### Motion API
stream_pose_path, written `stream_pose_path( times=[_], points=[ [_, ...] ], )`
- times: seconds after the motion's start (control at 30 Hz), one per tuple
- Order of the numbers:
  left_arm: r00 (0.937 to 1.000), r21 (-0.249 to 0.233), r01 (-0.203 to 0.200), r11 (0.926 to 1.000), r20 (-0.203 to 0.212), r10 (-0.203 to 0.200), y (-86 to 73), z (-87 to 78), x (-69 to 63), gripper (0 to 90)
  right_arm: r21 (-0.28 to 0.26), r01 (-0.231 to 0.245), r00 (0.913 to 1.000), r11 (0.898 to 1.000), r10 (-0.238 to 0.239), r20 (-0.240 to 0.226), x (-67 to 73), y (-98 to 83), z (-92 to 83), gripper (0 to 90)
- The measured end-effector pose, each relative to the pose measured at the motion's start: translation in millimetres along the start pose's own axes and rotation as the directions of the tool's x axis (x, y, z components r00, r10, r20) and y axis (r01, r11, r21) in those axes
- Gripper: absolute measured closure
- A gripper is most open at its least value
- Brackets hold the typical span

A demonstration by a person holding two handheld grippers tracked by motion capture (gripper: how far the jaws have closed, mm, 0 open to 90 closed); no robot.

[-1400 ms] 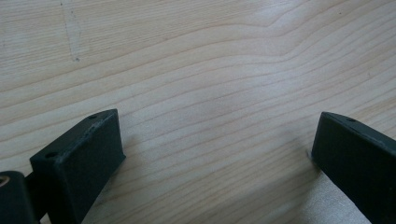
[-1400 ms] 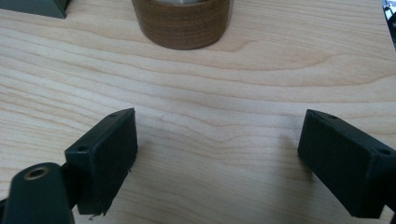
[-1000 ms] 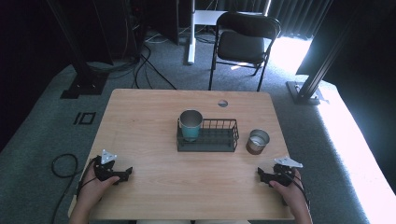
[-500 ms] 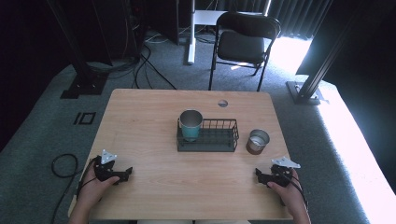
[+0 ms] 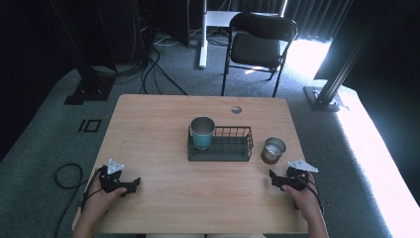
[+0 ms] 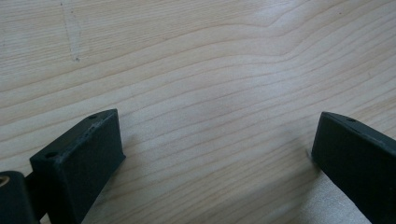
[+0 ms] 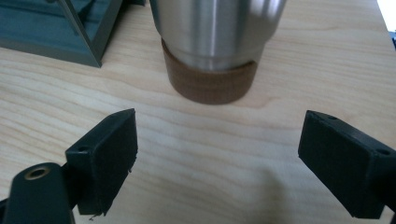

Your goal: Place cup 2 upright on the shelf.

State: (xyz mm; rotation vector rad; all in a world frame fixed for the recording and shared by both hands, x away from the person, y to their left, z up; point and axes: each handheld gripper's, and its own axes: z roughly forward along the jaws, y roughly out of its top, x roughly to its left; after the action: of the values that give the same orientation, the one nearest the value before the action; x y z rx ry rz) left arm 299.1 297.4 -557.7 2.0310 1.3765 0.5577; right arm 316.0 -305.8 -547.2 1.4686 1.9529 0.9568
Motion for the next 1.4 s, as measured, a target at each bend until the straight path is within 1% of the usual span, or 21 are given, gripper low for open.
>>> stream_pose_path(
  times=[0.1,0.13,0.27,0.4,0.57,0.6,0.83,0.9,0.93,1.0,1.13,1.27,1.37,1.4],
  points=[
    [1.0,0.0,0.0,1.0,0.0,0.0,0.0,0.0,0.0,2.6,-0.008,0.001,1.0,1.0,-0.001,-0.003,0.4,2.4,3.1,11.6],
    [1.0,0.0,0.0,1.0,0.0,0.0,0.0,0.0,0.0,2.6,-0.006,0.009,1.0,1.0,-0.009,-0.001,0.5,3.2,3.7,11.6],
    [1.0,0.0,0.0,1.0,0.0,0.0,0.0,0.0,0.0,2.6,-0.019,0.01,0.9999,1.0,-0.009,0.01,-0.6,6.6,5.4,11.6],
    [1.0,0.0,0.0,1.0,0.0,0.0,0.0,0.0,0.0,2.6,-0.05,-0.008,0.9999,0.999,0.009,0.01,-2.8,10.8,6.4,11.6],
    [1.0,0.0,0.0,1.0,0.0,0.0,0.0,0.0,0.0,2.6,-0.074,-0.003,1.0,0.997,0.003,0.006,-3.5,17.7,7.0,11.6],
    [1.0,0.0,0.0,1.0,0.0,0.0,0.0,0.0,0.0,2.6,-0.076,-0.01,0.9999,0.997,0.01,0.004,-3.3,19.1,6.8,11.6],
    [1.0,0.0,0.0,1.0,0.0,0.0,0.0,0.0,0.0,2.6,-0.102,-0.01,0.9999,0.995,0.011,0.003,-1.3,27.1,9.5,11.6],
    [1.0,0.0,0.0,1.0,0.0,0.0,0.0,0.0,0.0,2.6,-0.104,-0.011,0.9999,0.994,0.012,0.006,-1.6,28.3,10.1,11.6],
    [1.0,0.0,0.0,1.0,0.0,0.0,0.0,0.0,0.0,2.6,-0.105,-0.02,0.9997,0.994,0.022,0.012,-2.0,30.3,11.7,11.6],
    [1.0,0.0,0.0,1.0,0.0,0.0,0.0,0.0,0.0,2.6,-0.105,-0.015,0.9997,0.994,0.017,0.018,-2.4,31.8,13.7,11.5],
    [1.0,0.001,0.0,1.0,0.0,0.0,0.0,0.0,0.0,2.6,-0.114,-0.025,0.9995,0.993,0.027,0.018,-4.1,35.6,16.4,11.5],
    [1.0,0.0,0.0,1.0,0.0,0.0,0.0,0.0,0.0,2.6,-0.122,-0.017,0.9997,0.992,0.019,0.016,-3.1,39.6,19.6,11.5],
    [1.0,0.0,-0.001,1.0,-0.001,0.001,0.0,0.1,0.0,2.6,-0.127,-0.021,0.9998,0.992,0.021,0.004,-1.2,42.4,22.2,11.5],
    [1.0,0.0,-0.001,1.0,0.0,0.001,0.0,0.1,0.1,2.6,-0.129,-0.014,0.9999,0.992,0.014,0.002,-0.6,43.4,23.2,11.5]
  ],
)
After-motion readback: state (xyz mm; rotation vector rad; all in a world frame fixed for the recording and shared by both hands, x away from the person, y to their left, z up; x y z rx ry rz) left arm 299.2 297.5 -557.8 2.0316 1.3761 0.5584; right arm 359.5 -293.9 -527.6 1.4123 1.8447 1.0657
